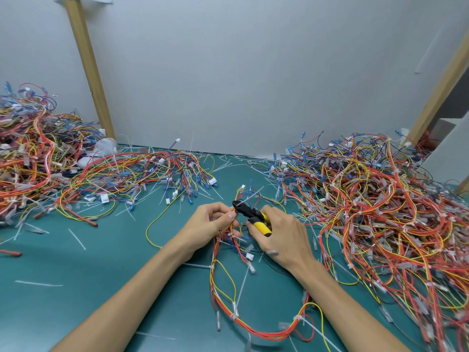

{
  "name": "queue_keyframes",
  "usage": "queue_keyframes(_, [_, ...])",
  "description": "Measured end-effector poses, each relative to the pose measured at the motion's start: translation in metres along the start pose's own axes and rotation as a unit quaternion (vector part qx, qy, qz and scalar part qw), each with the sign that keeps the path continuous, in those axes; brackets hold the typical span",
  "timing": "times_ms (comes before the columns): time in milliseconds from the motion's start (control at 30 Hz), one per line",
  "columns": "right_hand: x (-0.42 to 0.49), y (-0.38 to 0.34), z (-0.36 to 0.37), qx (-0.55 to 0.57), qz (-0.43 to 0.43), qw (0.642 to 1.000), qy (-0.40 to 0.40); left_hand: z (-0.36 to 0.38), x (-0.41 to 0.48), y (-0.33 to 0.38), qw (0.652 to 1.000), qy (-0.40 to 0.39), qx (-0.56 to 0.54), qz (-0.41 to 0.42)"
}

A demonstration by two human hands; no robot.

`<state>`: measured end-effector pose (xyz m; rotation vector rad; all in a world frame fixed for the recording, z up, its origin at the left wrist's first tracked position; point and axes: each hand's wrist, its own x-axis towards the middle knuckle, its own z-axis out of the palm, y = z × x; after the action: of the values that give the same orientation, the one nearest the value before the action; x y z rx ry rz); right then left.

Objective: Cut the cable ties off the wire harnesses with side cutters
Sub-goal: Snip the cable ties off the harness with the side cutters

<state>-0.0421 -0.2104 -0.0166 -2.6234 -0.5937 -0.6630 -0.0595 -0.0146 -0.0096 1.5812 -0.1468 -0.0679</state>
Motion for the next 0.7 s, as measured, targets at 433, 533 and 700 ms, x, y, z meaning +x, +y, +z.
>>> queue_keyframes(433, [0.0011, 0.0022, -0.0004, -0.002, -0.008, 1.0, -0.012, -0.0016, 0.0001, 0.0001, 1.0, -0.011, 0.001, 0.006])
queue_keyframes(533, [0.0014, 0.0033, -0.0009, -0.007, -0.01, 1.0, -0.014, -0.0021, -0.0012, 0.001, 1.0, -0.016, -0.003, 0.007])
queue_keyframes(700, [0.003, 0.0064, -0.0033, -0.008, 0.002, 1.0, -0.02, -0.0014, -0.0024, 0.0026, 1.0, -0.017, 0.006, 0.005])
